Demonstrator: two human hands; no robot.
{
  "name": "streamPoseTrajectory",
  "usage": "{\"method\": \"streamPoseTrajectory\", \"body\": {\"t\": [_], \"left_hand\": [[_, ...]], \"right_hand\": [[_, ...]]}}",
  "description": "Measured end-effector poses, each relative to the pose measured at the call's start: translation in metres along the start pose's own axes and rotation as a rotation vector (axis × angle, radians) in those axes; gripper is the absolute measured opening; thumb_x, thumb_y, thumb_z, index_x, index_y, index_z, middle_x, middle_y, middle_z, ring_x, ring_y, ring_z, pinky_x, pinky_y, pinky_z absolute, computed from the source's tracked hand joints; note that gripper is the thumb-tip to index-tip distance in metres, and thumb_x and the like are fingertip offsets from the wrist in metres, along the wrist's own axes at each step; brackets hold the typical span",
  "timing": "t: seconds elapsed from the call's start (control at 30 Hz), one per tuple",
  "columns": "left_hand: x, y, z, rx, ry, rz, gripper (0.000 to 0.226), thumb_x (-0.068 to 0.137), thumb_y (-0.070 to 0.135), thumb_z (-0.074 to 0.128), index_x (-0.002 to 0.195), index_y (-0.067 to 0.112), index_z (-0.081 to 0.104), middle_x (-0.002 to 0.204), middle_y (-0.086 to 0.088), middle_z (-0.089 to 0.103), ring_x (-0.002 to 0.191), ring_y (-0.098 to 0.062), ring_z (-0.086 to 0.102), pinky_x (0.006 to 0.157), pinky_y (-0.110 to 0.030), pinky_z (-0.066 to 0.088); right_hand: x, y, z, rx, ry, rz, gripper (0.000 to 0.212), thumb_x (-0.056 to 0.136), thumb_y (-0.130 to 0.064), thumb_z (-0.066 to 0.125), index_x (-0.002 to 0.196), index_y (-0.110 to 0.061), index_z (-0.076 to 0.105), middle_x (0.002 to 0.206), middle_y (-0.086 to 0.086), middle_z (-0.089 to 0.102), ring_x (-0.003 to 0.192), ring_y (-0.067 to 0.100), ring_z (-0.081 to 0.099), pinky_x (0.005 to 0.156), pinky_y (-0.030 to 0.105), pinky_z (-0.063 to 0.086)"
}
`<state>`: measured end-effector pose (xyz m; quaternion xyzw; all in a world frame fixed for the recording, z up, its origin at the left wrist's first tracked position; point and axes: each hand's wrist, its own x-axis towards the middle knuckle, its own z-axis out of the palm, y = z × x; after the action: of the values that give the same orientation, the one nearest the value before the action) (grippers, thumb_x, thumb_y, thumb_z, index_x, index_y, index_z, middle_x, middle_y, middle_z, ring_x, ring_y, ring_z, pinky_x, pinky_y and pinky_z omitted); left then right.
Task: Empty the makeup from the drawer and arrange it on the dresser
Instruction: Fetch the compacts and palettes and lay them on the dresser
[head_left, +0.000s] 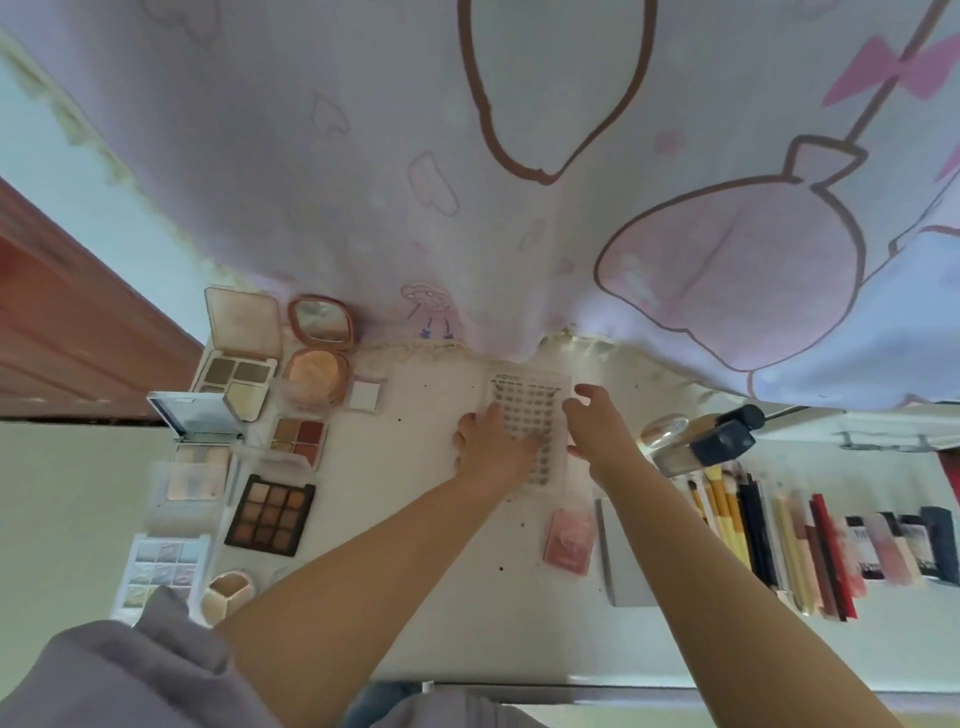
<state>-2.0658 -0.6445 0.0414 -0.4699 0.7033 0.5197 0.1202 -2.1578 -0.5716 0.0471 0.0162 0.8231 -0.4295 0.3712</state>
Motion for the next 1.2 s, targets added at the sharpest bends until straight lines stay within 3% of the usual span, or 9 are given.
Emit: {"method": "streamPoseTrajectory", "body": {"t": [0.13,0.2,0.3,0.4,0.67,0.8,0.9,1.0,1.2], "left_hand": [[-0.006,-0.006,-0.023,0.036,-0.012,-0.021,0.104,0.069,0.062,0.067,0.148,0.029,0.008,0.146,-0.013,0.020,0.136,-0.032,0.020,0.109,-0.045,0.025],[-0.011,-0.013,-0.034,-0.147,-0.111,-0.018,0.104,0.069,0.060,0.068,0.148,0.033,0.006,0.148,-0.009,0.025,0.134,-0.028,0.030,0.106,-0.041,0.032],[-0.025,-0.026,-0.046,-0.481,-0.291,0.032,0.093,0.075,0.055,0.067,0.148,0.033,0.013,0.146,-0.002,0.040,0.127,-0.021,0.045,0.106,-0.041,0.036],[-0.037,-0.033,-0.054,-0.609,-0.375,0.072,0.076,0.080,0.051,0.063,0.145,0.031,0.028,0.132,0.004,0.054,0.117,-0.018,0.054,0.102,-0.046,0.043],[-0.041,-0.043,-0.067,-0.605,-0.414,0.125,0.067,0.079,0.055,0.060,0.139,0.033,0.041,0.126,0.003,0.060,0.117,-0.021,0.055,0.101,-0.044,0.044],[-0.032,-0.044,-0.077,-0.730,-0.472,0.071,0.041,0.086,0.050,0.055,0.122,0.029,0.060,0.116,-0.002,0.062,0.104,-0.020,0.058,0.093,-0.043,0.047],[-0.021,-0.047,-0.094,-0.874,-0.331,-0.018,0.026,0.086,0.039,0.060,0.108,0.026,0.065,0.109,-0.010,0.064,0.100,-0.025,0.062,0.087,-0.047,0.051],[-0.010,-0.050,-0.114,-0.967,-0.097,0.034,0.023,0.094,0.023,0.053,0.114,0.014,0.060,0.114,-0.014,0.065,0.100,-0.030,0.065,0.084,-0.046,0.053],[0.006,-0.039,-0.127,-0.677,0.317,0.186,0.021,0.096,0.006,0.044,0.086,0.019,0.057,0.079,0.003,0.060,0.071,-0.011,0.057,0.064,-0.022,0.045]], "right_hand": [[-0.015,-0.002,0.002,0.332,-0.272,0.031,0.029,0.096,-0.010,0.043,0.123,-0.008,0.053,0.104,0.010,0.066,0.081,0.015,0.061,0.069,0.027,0.052],[-0.025,-0.003,0.005,0.366,-0.435,0.000,0.027,0.098,-0.017,0.048,0.118,-0.006,0.061,0.108,0.012,0.068,0.082,0.015,0.063,0.075,0.028,0.054],[-0.036,-0.002,0.009,0.348,-0.586,-0.039,0.042,0.091,-0.035,0.056,0.130,-0.021,0.053,0.122,0.005,0.064,0.107,0.018,0.062,0.090,0.036,0.051],[-0.041,0.001,0.011,0.289,-0.717,-0.052,0.065,0.079,-0.049,0.064,0.139,-0.038,0.040,0.131,-0.002,0.058,0.119,0.024,0.057,0.098,0.049,0.047],[-0.042,0.002,0.023,0.282,-0.636,-0.123,0.051,0.088,-0.035,0.056,0.136,-0.038,0.042,0.116,0.003,0.066,0.104,0.023,0.065,0.081,0.041,0.055],[-0.032,0.004,0.009,0.409,-0.701,-0.075,0.045,0.088,-0.037,0.047,0.130,-0.023,0.051,0.118,0.016,0.063,0.106,0.036,0.061,0.088,0.053,0.052],[-0.017,0.010,-0.006,0.507,-0.564,0.005,0.039,0.097,-0.034,0.037,0.122,-0.013,0.058,0.112,0.014,0.068,0.102,0.030,0.066,0.072,0.042,0.058],[-0.002,0.020,-0.007,0.549,-0.397,-0.018,0.030,0.099,-0.019,0.042,0.120,-0.012,0.063,0.097,0.006,0.072,0.082,0.018,0.070,0.068,0.034,0.058],[0.012,0.012,0.042,0.245,-0.250,-0.125,0.041,0.095,-0.004,0.039,0.126,-0.021,0.060,0.096,-0.001,0.074,0.087,0.017,0.071,0.067,0.026,0.056]]}}
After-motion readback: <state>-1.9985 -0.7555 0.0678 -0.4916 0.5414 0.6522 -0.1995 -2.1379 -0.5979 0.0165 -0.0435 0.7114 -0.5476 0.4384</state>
